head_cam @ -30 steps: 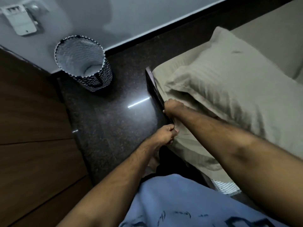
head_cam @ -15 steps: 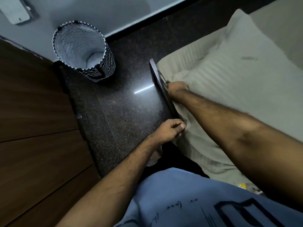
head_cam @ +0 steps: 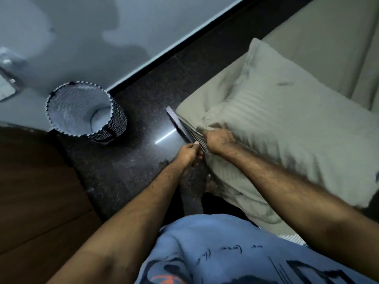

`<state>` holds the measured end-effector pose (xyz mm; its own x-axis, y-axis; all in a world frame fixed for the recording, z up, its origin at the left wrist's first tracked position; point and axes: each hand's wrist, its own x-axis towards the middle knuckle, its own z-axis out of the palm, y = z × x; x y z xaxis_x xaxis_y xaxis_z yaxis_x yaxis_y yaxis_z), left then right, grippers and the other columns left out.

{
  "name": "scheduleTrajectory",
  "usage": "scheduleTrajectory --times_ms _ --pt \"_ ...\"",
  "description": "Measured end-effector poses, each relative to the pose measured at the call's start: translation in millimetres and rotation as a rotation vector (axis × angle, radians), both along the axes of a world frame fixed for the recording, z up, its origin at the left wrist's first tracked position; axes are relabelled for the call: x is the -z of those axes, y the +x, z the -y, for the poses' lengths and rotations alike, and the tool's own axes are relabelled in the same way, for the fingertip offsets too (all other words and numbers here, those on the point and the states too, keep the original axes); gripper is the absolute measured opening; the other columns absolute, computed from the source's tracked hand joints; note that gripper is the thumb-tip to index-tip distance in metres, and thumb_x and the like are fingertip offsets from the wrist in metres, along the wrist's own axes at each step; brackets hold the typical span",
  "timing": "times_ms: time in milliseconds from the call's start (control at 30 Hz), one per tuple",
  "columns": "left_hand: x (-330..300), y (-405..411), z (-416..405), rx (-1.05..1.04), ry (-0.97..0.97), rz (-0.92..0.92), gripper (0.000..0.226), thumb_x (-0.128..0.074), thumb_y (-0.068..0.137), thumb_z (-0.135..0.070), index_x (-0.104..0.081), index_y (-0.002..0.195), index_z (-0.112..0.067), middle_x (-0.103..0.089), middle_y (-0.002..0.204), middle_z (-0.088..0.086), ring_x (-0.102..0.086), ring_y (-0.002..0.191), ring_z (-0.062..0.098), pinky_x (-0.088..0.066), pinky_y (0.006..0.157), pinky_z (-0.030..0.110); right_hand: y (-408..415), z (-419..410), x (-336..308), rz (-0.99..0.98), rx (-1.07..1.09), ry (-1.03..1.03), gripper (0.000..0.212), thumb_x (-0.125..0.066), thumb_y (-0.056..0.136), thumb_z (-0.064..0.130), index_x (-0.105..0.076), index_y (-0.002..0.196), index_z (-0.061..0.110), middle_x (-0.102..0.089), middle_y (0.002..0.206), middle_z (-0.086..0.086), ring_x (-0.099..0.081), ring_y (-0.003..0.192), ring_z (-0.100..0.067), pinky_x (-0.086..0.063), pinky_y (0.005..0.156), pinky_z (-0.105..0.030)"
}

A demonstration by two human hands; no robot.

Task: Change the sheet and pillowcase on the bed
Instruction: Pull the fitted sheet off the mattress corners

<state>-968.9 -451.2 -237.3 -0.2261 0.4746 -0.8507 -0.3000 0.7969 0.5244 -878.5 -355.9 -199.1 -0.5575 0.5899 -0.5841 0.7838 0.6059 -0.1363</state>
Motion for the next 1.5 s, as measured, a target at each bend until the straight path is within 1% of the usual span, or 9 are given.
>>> scheduleTrajectory --times_ms 233,367,433,800,1000,1133,1267,1400,1500 --pt "13 -25 -59 -0.199 -0.045 0.424 0.053 -0.029 0.106 -0.054 -0.064 0.111 -0.014 -0.069 0.092 0.004 -0.063 0.071 0.017 -0.054 0.051 0.025 -6 9 -16 0.037 0.12 0.023 0.035 -0.042 0.103 0.031 -0.055 0.135 0.022 -0.064 0.128 -0.012 -0.059 0.121 -0.028 -0.043 0.097 -0.034" --pt "27 -47 -91 -0.562 -0.011 0.559 0.064 -0.025 0.105 -0.052 -0.048 0.145 -0.008 -0.053 0.143 0.02 -0.05 0.131 0.039 -0.041 0.109 0.052 -16 15 -11 0.023 0.222 0.064 0.03 -0.04 0.101 0.024 -0.061 0.122 0.023 -0.068 0.121 -0.011 -0.064 0.113 -0.028 -0.047 0.086 -0.034" --pt "40 -64 -100 -0.605 0.036 0.608 0.062 -0.026 0.101 -0.045 -0.048 0.146 -0.008 -0.046 0.15 0.022 -0.043 0.138 0.041 -0.027 0.118 0.058 -18 18 -7 -0.015 0.293 0.041 0.026 -0.043 0.1 0.026 -0.063 0.117 0.025 -0.067 0.123 -0.01 -0.063 0.113 -0.027 -0.046 0.084 -0.032" --pt "58 -100 -107 -0.567 -0.111 0.408 0.043 -0.034 0.108 -0.028 -0.058 0.138 -0.009 -0.055 0.146 0.013 -0.05 0.135 0.031 -0.042 0.106 0.047 -20 13 6 -0.044 0.395 -0.059 0.027 -0.043 0.102 0.026 -0.055 0.125 0.026 -0.063 0.125 -0.014 -0.06 0.113 -0.031 -0.032 0.075 -0.032" --pt "24 -89 -102 -0.081 0.234 0.203 0.023 -0.038 0.109 -0.022 -0.059 0.114 -0.014 -0.071 0.11 0.006 -0.07 0.093 0.017 -0.058 0.087 0.036 -31 2 15 0.025 0.365 -0.156 0.021 -0.057 0.095 0.023 -0.063 0.115 0.019 -0.066 0.121 -0.015 -0.062 0.111 -0.034 -0.048 0.082 -0.037" --pt "5 -79 -119 0.079 0.432 0.018 0.015 -0.041 0.108 -0.018 -0.052 0.097 -0.016 -0.059 0.101 0.01 -0.057 0.094 0.02 -0.052 0.092 0.044 -41 -26 3 -0.227 0.685 -0.041 0.025 -0.051 0.098 0.031 -0.068 0.108 0.017 -0.069 0.11 -0.019 -0.066 0.102 -0.037 -0.053 0.082 -0.039" --pt "1 -76 -108 0.099 0.449 -0.015 0.019 -0.047 0.103 -0.014 -0.046 0.121 -0.015 -0.062 0.114 0.01 -0.063 0.106 0.021 -0.052 0.099 0.036 -58 -64 -10 -0.525 0.944 0.104 0.022 -0.05 0.1 0.029 -0.066 0.1 0.014 -0.071 0.099 -0.014 -0.065 0.097 -0.034 -0.05 0.079 -0.036" --pt "-2 -67 -107 0.252 0.498 0.023 0.059 -0.04 0.102 0.002 -0.026 0.156 -0.017 -0.055 0.141 0.001 -0.056 0.128 0.012 -0.043 0.114 0.036 -83 -93 -1 -0.373 0.945 -0.092 0.043 -0.049 0.101 0.044 -0.071 0.101 0.007 -0.072 0.104 -0.019 -0.066 0.102 -0.032 -0.043 0.074 -0.03" --pt "0 -69 -104 0.29 0.485 0.003 0.044 -0.043 0.102 -0.005 -0.032 0.144 -0.011 -0.055 0.139 0.015 -0.057 0.127 0.023 -0.044 0.112 0.045 -87 -105 10 -0.265 0.99 -0.144 0.057 -0.049 0.098 0.054 -0.068 0.11 0.001 -0.069 0.099 -0.018 -0.067 0.098 -0.034 -0.04 0.067 -0.027"
